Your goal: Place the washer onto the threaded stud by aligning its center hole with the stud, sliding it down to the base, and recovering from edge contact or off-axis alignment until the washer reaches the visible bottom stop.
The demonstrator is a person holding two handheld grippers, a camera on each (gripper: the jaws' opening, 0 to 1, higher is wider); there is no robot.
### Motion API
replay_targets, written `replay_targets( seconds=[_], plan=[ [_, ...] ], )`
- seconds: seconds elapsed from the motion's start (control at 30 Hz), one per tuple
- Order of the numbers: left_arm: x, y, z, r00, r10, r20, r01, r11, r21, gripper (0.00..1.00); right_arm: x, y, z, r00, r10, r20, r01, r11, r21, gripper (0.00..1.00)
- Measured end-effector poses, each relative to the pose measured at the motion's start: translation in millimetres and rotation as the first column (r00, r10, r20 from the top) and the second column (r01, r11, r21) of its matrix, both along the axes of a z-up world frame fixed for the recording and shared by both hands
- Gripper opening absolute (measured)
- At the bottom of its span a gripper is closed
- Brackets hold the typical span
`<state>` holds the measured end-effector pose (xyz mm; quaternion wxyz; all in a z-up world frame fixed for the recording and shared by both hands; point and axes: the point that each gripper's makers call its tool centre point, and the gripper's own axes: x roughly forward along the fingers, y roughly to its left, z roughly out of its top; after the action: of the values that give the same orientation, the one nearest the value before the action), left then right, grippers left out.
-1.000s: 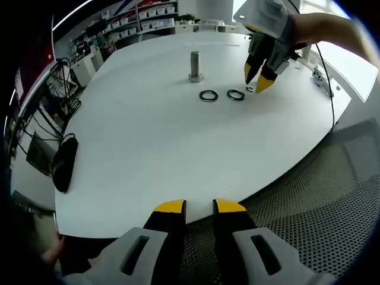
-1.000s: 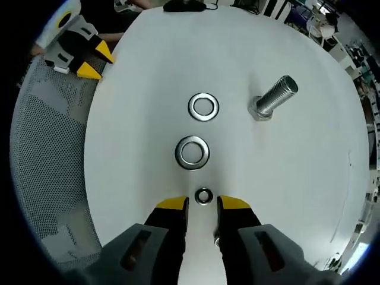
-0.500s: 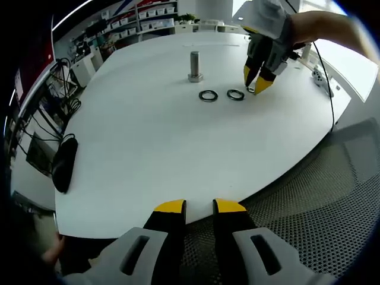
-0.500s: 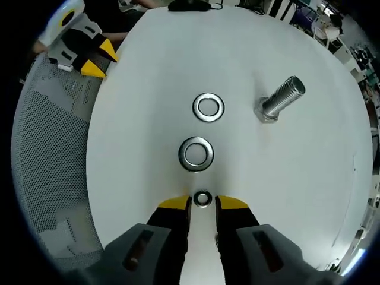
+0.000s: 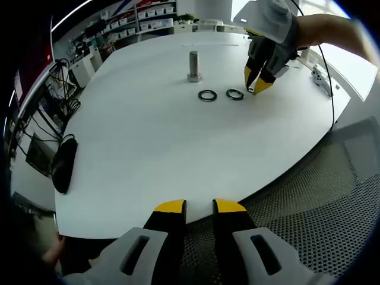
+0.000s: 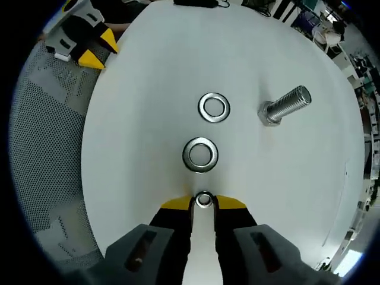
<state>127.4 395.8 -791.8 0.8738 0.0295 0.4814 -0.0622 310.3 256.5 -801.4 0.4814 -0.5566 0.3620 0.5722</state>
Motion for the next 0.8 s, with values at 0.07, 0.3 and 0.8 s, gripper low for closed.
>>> replay_targets(
  seconds=[0.07,0.3,0.8],
  plan=[
    [0.2,0.2,-0.5,1.0,0.001,0.0,-0.001,1.0,0.0,0.15,-0.4,-0.1,1.4,1.0,-0.001,0.029,0.0,1.0,0.026,0.15],
    [0.0,-0.1,-0.5,1.0,-0.006,-0.001,0.006,1.0,0.0,0.15,-0.8,-4.2,3.4,0.991,-0.132,0.006,0.13,0.981,0.141,0.15],
    [0.2,-0.9,-0.4,1.0,-0.006,-0.001,0.006,1.0,0.0,0.15,-8.1,-22.6,40.9,0.948,-0.281,-0.148,0.311,0.913,0.265,0.15]
  ],
)
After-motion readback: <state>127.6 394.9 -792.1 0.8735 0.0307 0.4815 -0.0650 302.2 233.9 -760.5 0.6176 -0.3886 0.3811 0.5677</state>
